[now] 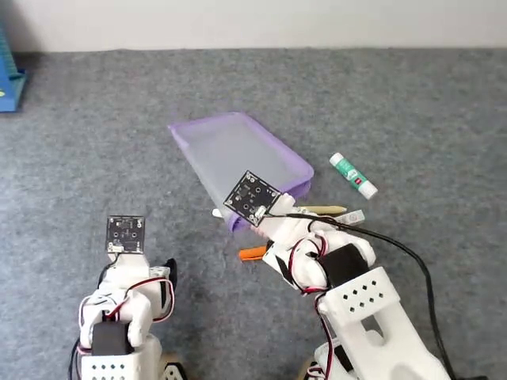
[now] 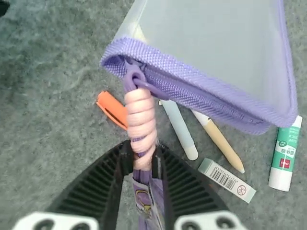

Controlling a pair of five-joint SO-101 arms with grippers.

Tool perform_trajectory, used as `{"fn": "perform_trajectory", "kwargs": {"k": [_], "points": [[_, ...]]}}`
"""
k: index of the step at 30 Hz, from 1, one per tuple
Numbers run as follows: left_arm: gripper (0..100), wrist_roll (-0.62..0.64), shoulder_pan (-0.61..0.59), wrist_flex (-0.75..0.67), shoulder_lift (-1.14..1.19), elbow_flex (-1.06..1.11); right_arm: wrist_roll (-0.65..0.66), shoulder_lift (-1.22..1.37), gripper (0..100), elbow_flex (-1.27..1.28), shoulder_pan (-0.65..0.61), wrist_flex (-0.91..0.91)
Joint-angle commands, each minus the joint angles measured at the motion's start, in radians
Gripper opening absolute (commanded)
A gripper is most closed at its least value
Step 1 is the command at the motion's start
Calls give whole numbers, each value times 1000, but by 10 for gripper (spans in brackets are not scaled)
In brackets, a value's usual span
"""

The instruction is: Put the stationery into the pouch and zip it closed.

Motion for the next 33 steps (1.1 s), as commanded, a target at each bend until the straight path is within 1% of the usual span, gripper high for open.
{"fn": "perform_trajectory", "kwargs": {"k": [1, 3, 5, 9, 12, 17, 22, 25, 28, 30, 33], "points": [[189, -6, 14, -15, -12, -19, -9, -27, 8, -61, 15, 48], [190, -11, 20, -15, -12, -19, -8, -28, 8, -61, 15, 61], [191, -17, 55, -15, -11, -19, -8, -31, 8, -69, 15, 61], [192, -143, 104, -20, -12, -19, -8, -28, 8, -106, 15, 61], [192, -150, 117, -44, -12, -61, -6, -24, 8, -163, 15, 88], [192, -23, 120, -97, -12, -128, -11, -25, 8, -199, 13, 101], [192, -11, 140, -157, -12, -180, -11, -24, 8, -198, 8, 117], [192, 0, 201, -201, -12, -219, -11, -28, 8, -199, 7, 116], [192, 78, 293, -236, -11, -255, -6, -28, 8, -199, 7, 117], [192, 110, 354, -249, -11, -259, -6, -25, 8, -213, 7, 117], [192, 121, 402, -249, -11, -260, -6, -24, 8, -252, 7, 119]]}}
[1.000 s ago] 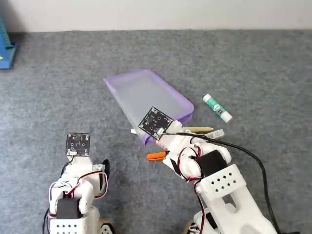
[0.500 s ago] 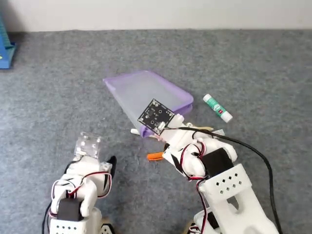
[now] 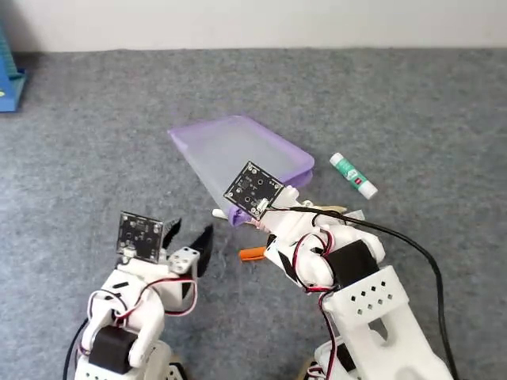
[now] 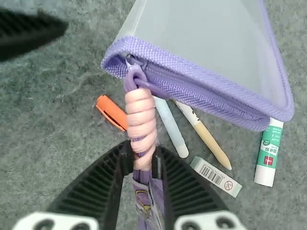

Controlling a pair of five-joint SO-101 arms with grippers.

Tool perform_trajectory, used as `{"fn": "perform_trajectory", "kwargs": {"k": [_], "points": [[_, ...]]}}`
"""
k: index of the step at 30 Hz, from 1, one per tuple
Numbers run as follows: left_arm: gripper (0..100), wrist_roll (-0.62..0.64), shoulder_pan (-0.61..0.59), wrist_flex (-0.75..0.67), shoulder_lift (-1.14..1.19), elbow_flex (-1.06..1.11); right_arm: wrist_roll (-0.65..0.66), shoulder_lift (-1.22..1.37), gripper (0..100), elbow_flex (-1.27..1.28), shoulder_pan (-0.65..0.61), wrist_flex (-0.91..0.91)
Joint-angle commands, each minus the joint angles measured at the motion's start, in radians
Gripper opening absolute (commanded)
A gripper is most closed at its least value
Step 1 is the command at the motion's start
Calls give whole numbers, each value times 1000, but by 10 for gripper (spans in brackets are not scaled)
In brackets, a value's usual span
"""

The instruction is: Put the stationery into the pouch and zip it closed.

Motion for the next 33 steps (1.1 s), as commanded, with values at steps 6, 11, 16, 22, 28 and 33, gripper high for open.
{"fn": "perform_trajectory", "kwargs": {"k": [6, 11, 16, 22, 28, 33], "points": [[188, 26, 107, -86, -11, -61, -6, -22, 8, -141, -18, 120], [188, 26, 121, -164, -11, -25, -9, -24, 8, -176, -59, 174], [188, 28, 130, -203, -11, 15, -8, -22, 8, -178, -59, 170], [188, 28, 126, -183, -11, 82, -8, -22, 8, -180, -59, 177], [187, 28, 37, -184, -11, 91, -8, -22, 8, -181, -59, 179], [107, 26, 34, -190, -11, 91, -8, -22, 8, -181, -59, 180]]}}
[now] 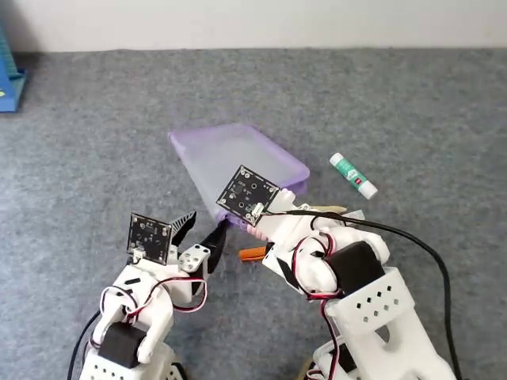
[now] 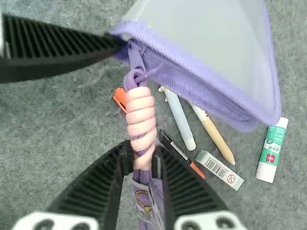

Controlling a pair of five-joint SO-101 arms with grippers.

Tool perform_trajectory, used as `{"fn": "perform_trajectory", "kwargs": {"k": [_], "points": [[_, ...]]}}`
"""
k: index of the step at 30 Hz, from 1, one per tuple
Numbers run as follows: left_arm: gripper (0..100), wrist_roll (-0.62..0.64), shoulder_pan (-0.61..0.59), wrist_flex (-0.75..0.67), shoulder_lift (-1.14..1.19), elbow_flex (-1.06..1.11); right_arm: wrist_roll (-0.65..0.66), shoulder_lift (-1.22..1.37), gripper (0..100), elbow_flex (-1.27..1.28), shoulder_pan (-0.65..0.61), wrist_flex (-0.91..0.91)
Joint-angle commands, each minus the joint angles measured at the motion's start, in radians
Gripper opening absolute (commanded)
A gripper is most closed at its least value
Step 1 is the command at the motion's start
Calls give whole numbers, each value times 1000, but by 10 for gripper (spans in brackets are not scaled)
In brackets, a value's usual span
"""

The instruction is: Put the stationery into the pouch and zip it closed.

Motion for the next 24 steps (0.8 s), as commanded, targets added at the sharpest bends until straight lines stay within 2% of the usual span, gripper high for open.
{"fn": "perform_trajectory", "kwargs": {"k": [1, 4, 9, 14, 19, 24], "points": [[79, 5, -11, -15, -11, -10, -8, -22, 8, -60, -7, 12], [11, 5, -11, -15, -11, -10, -8, -22, 8, -58, -7, 12], [15, 5, -11, -12, -11, -10, -8, -22, 8, -58, -7, 18], [12, 0, -20, -6, -11, -10, -8, -22, 8, -58, 13, 104], [12, 0, -23, 74, -11, -13, -6, -24, 8, -61, 171, 124], [12, 0, -117, 126, -11, -16, 57, -31, 8, -61, 331, 127]]}}
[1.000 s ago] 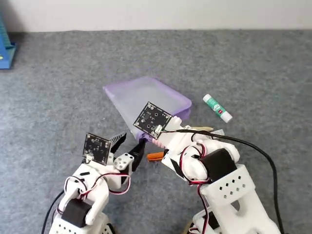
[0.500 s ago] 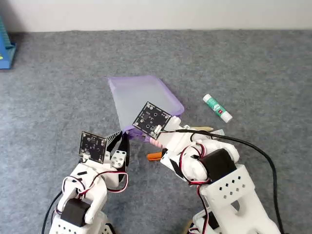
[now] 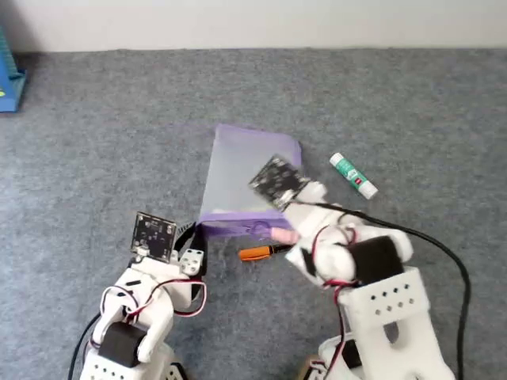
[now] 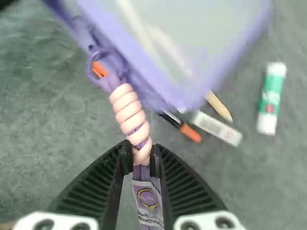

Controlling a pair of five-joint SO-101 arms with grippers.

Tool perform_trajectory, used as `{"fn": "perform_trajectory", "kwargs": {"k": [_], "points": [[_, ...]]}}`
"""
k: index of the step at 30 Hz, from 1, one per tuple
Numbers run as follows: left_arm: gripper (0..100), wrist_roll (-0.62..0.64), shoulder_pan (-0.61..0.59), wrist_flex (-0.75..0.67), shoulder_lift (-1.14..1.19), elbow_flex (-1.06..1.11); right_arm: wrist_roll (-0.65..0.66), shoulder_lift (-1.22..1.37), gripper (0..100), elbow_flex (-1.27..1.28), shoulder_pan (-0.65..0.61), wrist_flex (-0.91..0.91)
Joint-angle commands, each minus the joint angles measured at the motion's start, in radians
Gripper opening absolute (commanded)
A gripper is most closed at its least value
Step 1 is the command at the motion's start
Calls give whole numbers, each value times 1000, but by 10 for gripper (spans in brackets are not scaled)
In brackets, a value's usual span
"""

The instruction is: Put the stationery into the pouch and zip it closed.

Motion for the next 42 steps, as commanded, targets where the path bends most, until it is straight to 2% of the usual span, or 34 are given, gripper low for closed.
{"fn": "perform_trajectory", "kwargs": {"k": [1, 5, 9, 14, 19, 24, 28, 30, 36, 42], "points": [[12, 3, -98, 18, -11, -16, 52, -30, 8, -43, 127, 12], [12, 2, -150, 18, -11, -18, 97, -30, 8, -43, 226, 10], [12, -15, -152, 32, -11, -21, 138, -30, 8, -46, 318, -1], [15, -25, -104, 61, -11, -54, 147, -30, 8, -103, 334, 10], [70, -21, -2, 55, -11, -48, 150, -22, 8, -144, 266, 28], [126, -20, 14, 55, -11, -27, 114, -21, 15, -138, 134, 97], [128, -20, 14, 54, -11, 36, -18, -21, 133, -81, 25, 110], [130, -20, 12, 54, -11, 71, -66, -21, 173, -64, 15, 101], [154, -28, 14, 54, -11, 76, -81, -19, 127, -57, 13, 90], [207, -28, 21, -29, -8, 74, -86, -19, 122, 15, 10, -21]]}}
